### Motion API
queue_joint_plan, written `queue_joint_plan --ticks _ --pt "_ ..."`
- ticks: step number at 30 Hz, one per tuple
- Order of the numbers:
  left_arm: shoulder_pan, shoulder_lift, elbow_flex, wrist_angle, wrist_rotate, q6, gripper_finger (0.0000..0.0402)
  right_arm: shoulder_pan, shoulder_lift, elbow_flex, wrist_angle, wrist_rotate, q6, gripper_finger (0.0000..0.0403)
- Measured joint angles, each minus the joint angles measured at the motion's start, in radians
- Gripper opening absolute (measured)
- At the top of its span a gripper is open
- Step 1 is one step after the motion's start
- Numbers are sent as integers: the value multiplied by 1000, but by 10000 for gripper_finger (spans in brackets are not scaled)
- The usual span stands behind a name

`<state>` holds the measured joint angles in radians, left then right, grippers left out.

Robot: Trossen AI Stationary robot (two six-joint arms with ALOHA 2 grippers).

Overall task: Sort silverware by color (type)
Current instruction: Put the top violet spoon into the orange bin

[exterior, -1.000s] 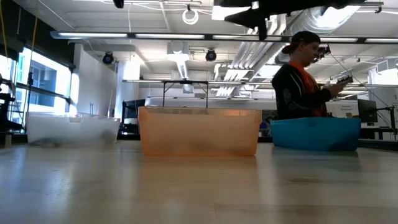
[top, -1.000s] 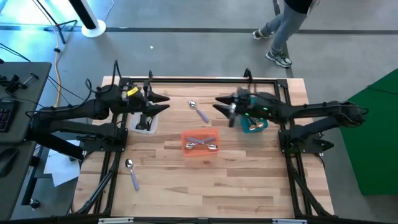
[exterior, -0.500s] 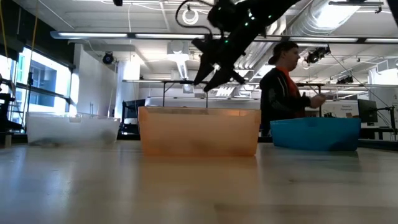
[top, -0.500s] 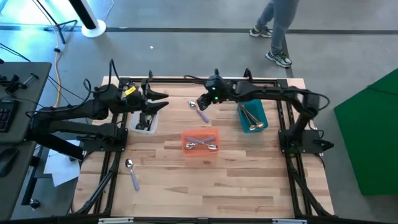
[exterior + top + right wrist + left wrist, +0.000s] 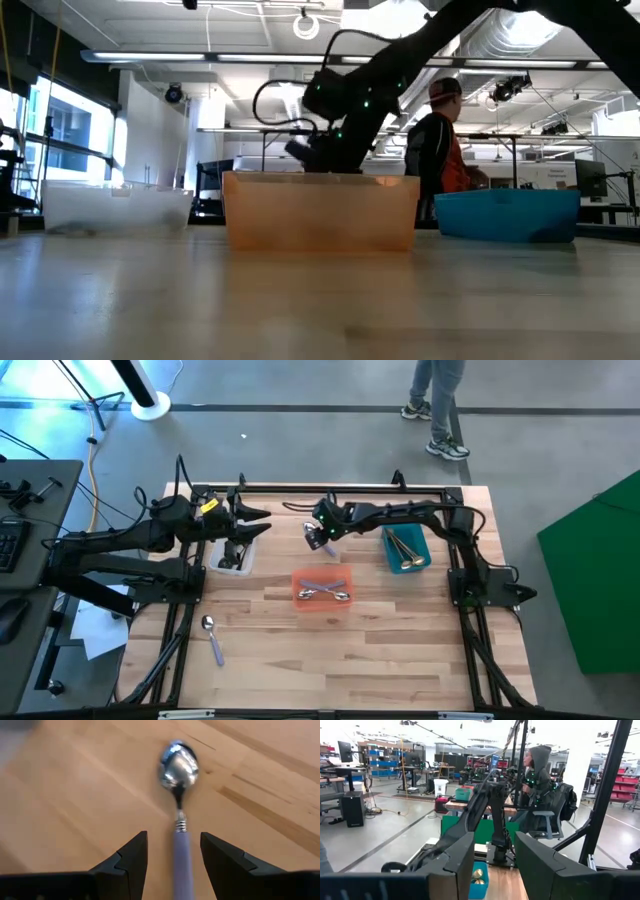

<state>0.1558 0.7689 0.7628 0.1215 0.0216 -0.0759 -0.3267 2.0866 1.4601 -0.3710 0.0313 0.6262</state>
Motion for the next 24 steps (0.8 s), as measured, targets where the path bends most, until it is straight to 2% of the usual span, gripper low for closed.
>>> queue_joint_plan --ticks 15,18,21,24 --pt "0 0 1 4 0 -1 131 14 110 6 50 80 -49 167" --pt "0 0 1 4 0 -1 131 31 112 6 34 138 -59 165" --pt "0 0 1 4 -2 -1 131 46 112 6 16 194 -86 148" --pt "0 0 1 4 -8 -1 131 58 112 6 0 209 -115 113"
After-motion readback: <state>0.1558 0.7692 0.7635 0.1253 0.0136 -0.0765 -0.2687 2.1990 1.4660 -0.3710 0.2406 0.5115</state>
